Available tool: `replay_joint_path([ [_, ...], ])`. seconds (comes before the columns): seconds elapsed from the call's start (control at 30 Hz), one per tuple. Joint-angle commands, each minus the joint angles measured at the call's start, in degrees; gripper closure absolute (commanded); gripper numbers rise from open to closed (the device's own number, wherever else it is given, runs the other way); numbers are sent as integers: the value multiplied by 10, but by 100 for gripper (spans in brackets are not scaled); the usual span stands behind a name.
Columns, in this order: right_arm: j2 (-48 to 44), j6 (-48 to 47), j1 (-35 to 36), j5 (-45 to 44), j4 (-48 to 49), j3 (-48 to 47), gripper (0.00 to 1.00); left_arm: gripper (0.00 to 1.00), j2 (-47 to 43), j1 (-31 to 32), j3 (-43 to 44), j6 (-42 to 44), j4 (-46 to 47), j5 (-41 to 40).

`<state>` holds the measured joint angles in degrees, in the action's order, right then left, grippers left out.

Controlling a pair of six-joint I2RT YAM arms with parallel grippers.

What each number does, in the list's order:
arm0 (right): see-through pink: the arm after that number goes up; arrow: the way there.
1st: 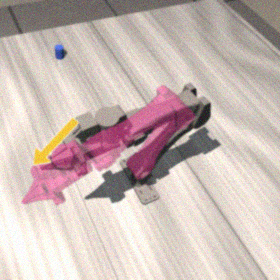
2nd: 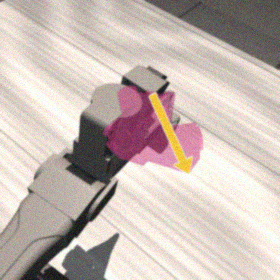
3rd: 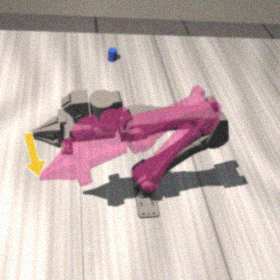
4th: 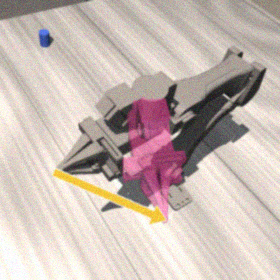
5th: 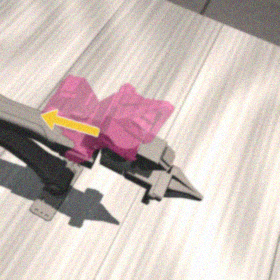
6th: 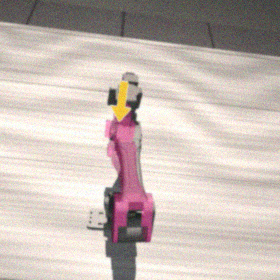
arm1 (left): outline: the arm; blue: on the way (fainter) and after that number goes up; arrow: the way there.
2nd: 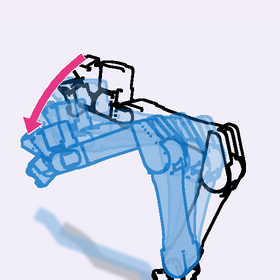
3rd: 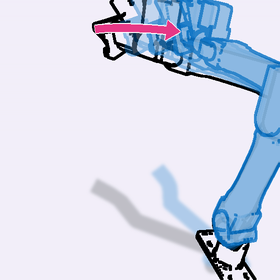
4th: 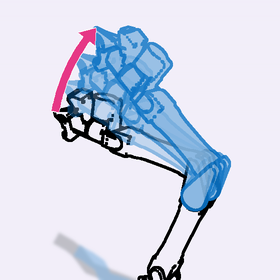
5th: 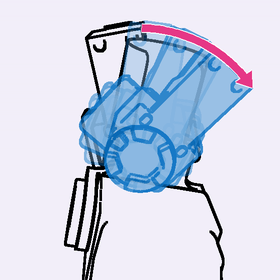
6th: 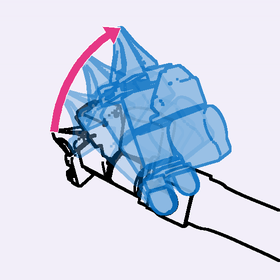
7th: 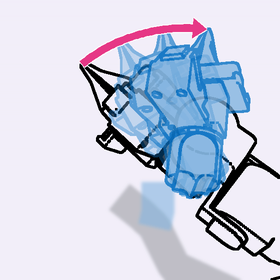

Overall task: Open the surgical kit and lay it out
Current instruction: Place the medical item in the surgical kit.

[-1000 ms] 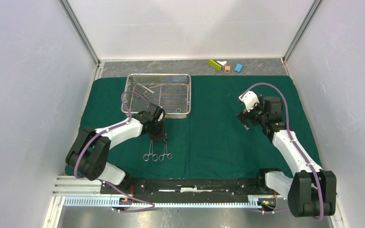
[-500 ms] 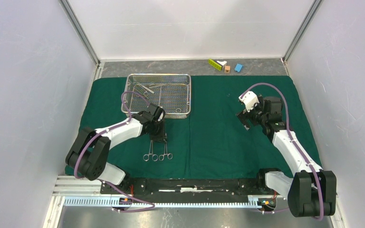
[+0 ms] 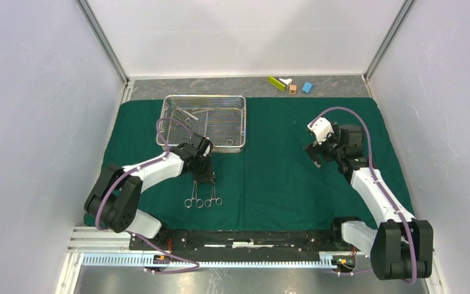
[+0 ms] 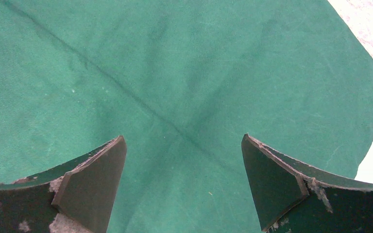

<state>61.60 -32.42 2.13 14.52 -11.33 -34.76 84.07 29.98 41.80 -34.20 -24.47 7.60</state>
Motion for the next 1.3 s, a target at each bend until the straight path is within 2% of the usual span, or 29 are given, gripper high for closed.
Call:
replay_joint_path([
  [0.0,1,-3,-2,9,9,-1,4,85,-5,1,-5,8,18,-7],
  [0.53,5,-4,-2,6,8,-2,3,68,-31,2,6,22,7,1],
  [0.73,4,-1,-2,9,8,-4,3,49,-70,1,57,48,-26,3],
  [0.93,-1,8,-1,24,-1,-22,3,18,-114,-12,118,101,-56,-31],
  [1.03,0,13,-2,38,-13,-45,3,8,-123,-22,166,140,-68,-56],
  [1.13,10,19,-2,57,-30,-75,3,2,-115,-28,222,186,-76,-99],
  [1.27,18,27,-1,77,-36,-95,3,4,-84,-46,282,267,-55,-99],
])
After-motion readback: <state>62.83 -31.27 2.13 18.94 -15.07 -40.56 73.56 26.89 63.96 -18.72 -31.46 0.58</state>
